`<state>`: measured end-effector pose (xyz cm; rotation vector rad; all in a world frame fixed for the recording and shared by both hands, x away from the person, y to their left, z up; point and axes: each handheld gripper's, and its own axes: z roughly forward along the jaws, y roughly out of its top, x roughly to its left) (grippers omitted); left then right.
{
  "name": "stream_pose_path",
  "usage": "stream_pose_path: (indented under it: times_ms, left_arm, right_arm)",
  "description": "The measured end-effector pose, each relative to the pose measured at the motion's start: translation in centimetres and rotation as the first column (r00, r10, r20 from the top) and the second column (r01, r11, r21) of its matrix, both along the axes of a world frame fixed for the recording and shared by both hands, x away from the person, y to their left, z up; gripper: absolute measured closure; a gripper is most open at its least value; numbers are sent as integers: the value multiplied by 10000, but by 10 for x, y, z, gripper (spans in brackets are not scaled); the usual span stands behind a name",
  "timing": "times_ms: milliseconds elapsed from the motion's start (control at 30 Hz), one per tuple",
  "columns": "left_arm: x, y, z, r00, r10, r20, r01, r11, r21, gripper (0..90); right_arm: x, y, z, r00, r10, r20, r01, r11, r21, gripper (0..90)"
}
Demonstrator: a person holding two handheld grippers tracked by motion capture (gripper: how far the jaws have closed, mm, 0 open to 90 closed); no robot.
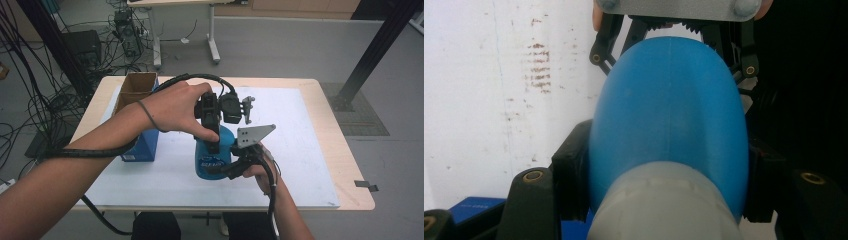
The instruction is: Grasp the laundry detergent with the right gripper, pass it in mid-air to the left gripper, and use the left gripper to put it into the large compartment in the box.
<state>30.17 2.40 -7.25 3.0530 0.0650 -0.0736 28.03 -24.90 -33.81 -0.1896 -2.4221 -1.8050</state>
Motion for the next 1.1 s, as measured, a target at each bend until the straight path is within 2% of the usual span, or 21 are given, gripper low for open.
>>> stream_pose_path:
  times_ms: [333,633,733,933,1100]
  left_arm:
    - [0,2,3,10000,28,19,-28,9999,-161,380]
    - [-3,1,6,9999,-2,129,3,10000,-76,381]
    - [-4,1,5,9998,35,190,-35,10000,-13,381]
    - [-4,3,4,9997,74,228,-71,9999,-114,381]
    - [-4,3,5,9997,132,221,-130,9999,-66,381]
  right_arm:
    - [0,-2,0,10000,0,-19,0,9999,115,413]
    - [-2,-1,0,10000,-73,59,72,9997,231,403]
    - [-3,-2,-3,9998,-173,44,171,9990,406,381]
    - [-3,-3,-2,9997,-176,150,168,9987,479,359]
    - [-6,-3,-6,9994,-322,157,313,9981,540,304]
